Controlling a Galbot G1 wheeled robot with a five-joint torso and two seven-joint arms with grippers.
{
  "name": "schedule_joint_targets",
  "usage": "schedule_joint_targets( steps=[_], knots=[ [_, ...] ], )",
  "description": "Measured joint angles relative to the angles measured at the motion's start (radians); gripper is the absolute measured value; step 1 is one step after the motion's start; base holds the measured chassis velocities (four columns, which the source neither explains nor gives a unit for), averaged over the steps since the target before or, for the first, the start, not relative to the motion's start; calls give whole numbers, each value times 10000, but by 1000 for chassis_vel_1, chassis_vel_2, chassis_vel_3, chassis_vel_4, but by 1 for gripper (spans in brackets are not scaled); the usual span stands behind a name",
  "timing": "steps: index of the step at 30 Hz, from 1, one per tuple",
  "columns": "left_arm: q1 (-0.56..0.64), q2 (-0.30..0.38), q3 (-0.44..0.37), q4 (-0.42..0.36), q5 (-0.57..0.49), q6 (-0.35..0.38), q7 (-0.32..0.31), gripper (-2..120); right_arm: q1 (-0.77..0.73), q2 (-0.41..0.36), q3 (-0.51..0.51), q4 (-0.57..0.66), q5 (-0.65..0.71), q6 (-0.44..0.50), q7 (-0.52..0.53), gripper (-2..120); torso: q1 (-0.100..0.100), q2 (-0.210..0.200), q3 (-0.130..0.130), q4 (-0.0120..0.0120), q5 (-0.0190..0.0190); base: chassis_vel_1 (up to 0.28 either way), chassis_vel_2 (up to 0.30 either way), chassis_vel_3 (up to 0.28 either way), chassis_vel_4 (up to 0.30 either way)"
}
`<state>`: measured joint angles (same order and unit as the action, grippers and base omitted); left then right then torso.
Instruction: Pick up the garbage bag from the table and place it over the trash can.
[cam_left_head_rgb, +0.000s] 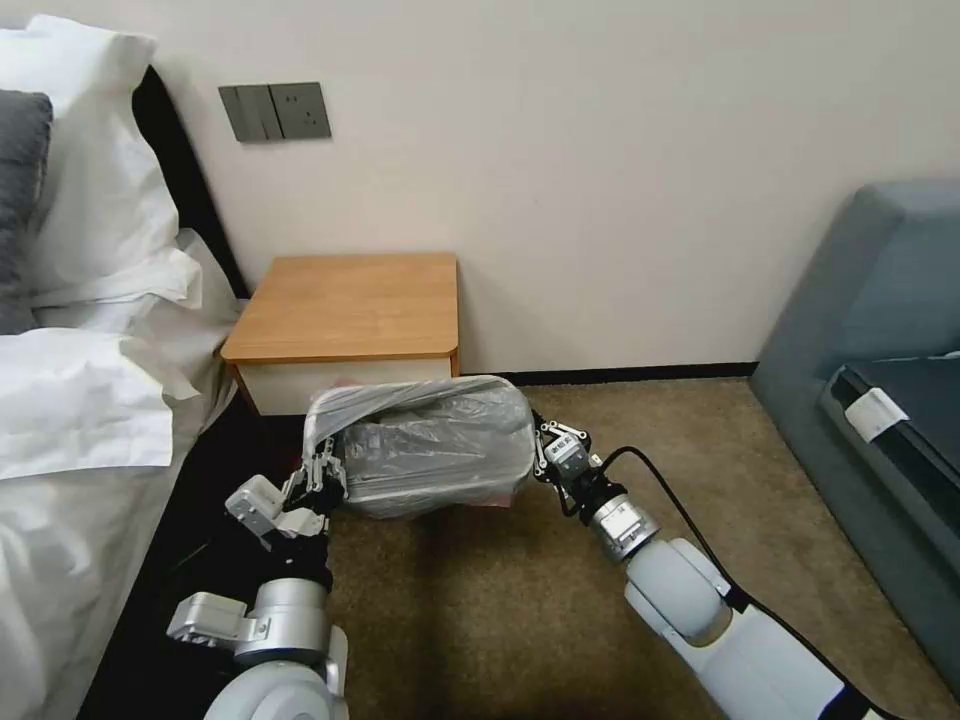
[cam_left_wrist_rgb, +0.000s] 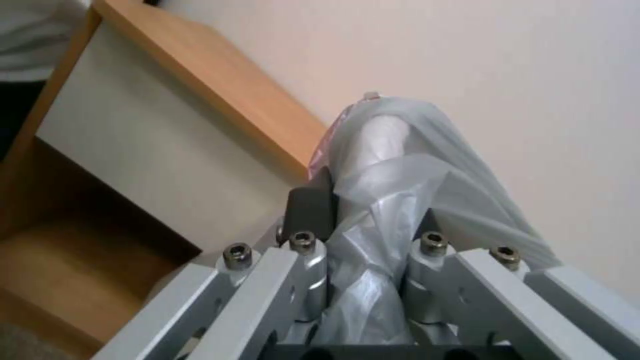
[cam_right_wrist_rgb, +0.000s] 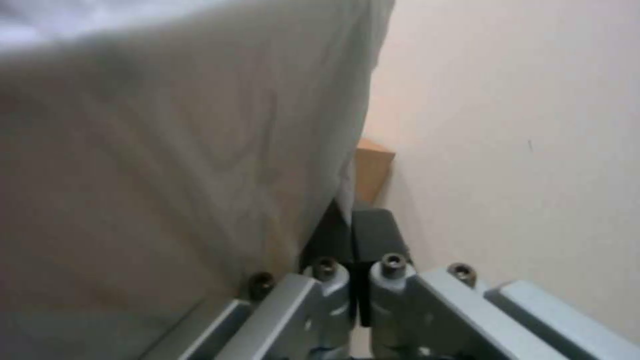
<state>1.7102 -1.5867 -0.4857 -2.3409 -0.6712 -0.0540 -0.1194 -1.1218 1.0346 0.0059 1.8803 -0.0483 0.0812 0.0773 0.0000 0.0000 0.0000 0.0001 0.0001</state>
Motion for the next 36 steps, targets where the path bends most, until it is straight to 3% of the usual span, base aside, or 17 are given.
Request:
schedule_joint_targets(
  steps=[5, 14, 16, 22, 25, 31, 33, 36],
  knots=[
    [-149, 133, -192, 473, 373, -3, -27, 9, -297, -282, 224, 677, -40, -94, -26, 24, 0, 0, 0, -1, 0, 0, 0, 0, 0],
    [-251, 216, -298, 965, 461, -25, -66, 7, -858, -697, 595, 1517, 42, -131, -83, 48, 1, 0, 0, -1, -1, 0, 0, 0, 0],
    [-330, 212, -309, 1176, 507, -48, -69, 7, -1094, -853, 893, 1839, 142, -127, -84, 64, 0, 0, 0, -1, -1, 0, 0, 0, 0],
    [-395, 206, -308, 1341, 786, -100, -54, 7, -1329, -921, 1380, 2393, 481, -154, -85, 80, 0, 0, 0, -1, 0, 0, 0, 0, 0],
    [-377, 212, -286, 1446, 1307, -238, 40, 7, -1296, -895, 1538, 2895, 789, -208, -7, 95, 0, 0, 0, -1, 0, 0, 0, 0, 0],
    [-283, 305, -181, 1470, 2079, -266, 129, 7, -1159, -1010, 1431, 3605, 1494, -298, -57, 100, 0, 0, 0, 0, -1, 0, 0, 0, 0],
    [-236, 451, -80, 1470, 3023, -297, 245, 7, -915, -1309, 1015, 4231, 2165, -708, -513, 92, 0, 0, -1, 0, -1, 0, 0, 0, 0],
    [-216, 516, -24, 1400, 3418, -279, 250, 7, -650, -1594, 632, 4331, 2388, -1027, -670, 85, 0, 0, 0, -2, -1, 0, 0, 0, 0]
  ],
)
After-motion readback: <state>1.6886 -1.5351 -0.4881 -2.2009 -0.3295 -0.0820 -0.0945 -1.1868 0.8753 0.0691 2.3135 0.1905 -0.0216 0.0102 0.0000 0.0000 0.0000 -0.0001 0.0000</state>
